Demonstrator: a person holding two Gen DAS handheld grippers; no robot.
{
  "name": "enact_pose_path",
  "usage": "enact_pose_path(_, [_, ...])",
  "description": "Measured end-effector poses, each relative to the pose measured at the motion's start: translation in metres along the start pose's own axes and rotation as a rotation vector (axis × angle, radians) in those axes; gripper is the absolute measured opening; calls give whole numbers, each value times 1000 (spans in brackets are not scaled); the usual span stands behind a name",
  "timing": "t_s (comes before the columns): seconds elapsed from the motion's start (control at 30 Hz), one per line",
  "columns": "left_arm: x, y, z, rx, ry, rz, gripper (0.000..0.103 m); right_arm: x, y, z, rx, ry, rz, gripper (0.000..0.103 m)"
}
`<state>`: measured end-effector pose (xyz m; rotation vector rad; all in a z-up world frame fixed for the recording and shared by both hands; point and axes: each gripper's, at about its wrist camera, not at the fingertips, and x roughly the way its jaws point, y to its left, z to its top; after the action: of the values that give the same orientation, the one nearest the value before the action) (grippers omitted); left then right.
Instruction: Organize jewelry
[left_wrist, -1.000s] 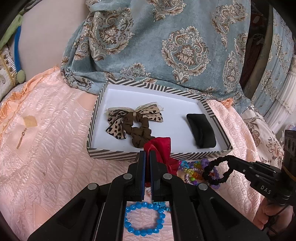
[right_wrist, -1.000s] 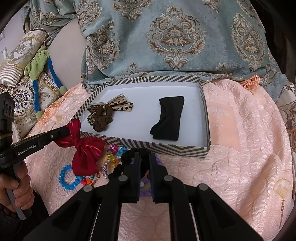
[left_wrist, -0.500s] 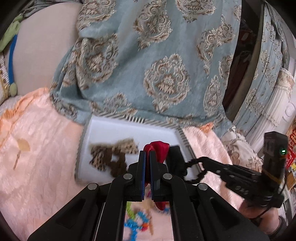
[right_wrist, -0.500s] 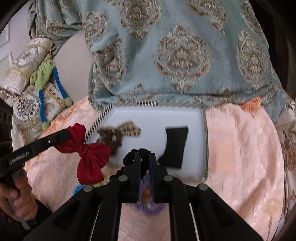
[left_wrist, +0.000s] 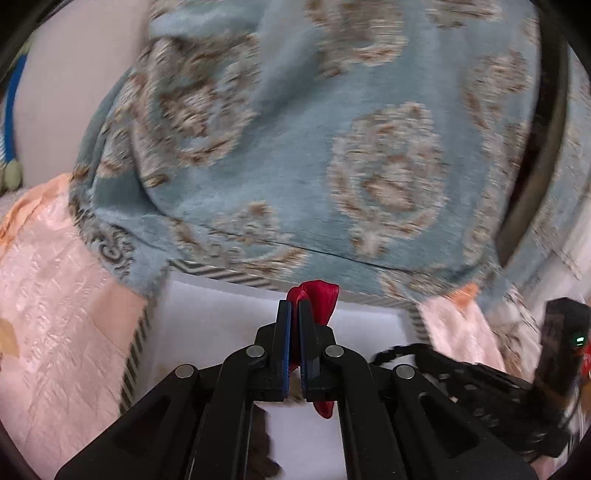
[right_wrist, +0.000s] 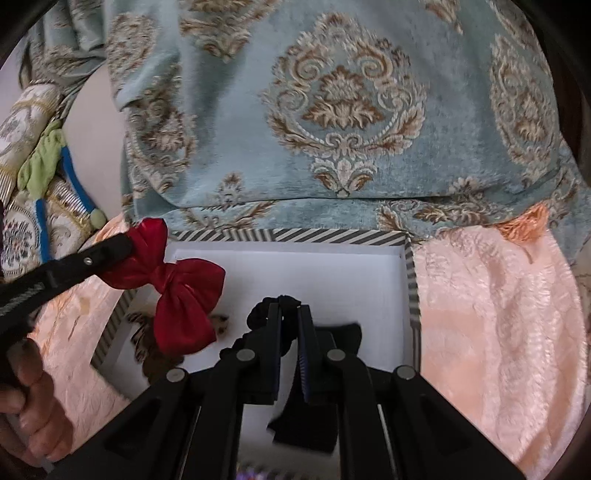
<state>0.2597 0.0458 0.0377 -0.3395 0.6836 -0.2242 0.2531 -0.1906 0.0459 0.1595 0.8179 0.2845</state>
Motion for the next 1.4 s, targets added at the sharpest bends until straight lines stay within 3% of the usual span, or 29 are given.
enact_pose_path(0.23, [29, 46, 4, -107, 30, 87, 0, 47, -17, 27, 70, 47, 6, 8])
enact_pose_path(0.37, [38, 57, -2, -141, 81, 133, 0, 65, -28, 22, 80, 96, -50, 8])
enact_pose_path(0.47, [41, 59, -6, -142, 105, 175, 0, 70, -34, 18, 98, 119, -45, 10])
enact_pose_path(0.57, [42, 62, -7, -159, 128, 173, 2, 65, -33, 19, 90, 105, -51, 23])
enact_pose_path(0.6, [40, 63, -6, -169, 129, 173, 3, 63, -32, 19, 86, 100, -50, 34])
enact_pose_path(0.63, [38, 63, -6, -176, 130, 174, 5, 61, -31, 19, 83, 88, -49, 40])
enact_pose_path(0.73, [27, 64, -2, -198, 133, 154, 12, 51, -29, 20, 78, 53, -55, 40])
enact_pose_path(1.0, [-19, 52, -16, -140, 127, 115, 12, -9, -20, 8, 41, -33, -57, 40])
enact_pose_path(1.2, [-68, 35, -44, -16, 115, 77, 12, -67, -4, -30, 35, -67, 6, 40])
enact_pose_path(1.3, [-81, 35, -68, -12, 153, 58, 12, -95, 7, -55, 0, -77, 38, 40])
enact_pose_path(1.4, [-95, 30, -96, 35, 191, 30, 12, -106, 13, -84, -38, -34, 29, 44])
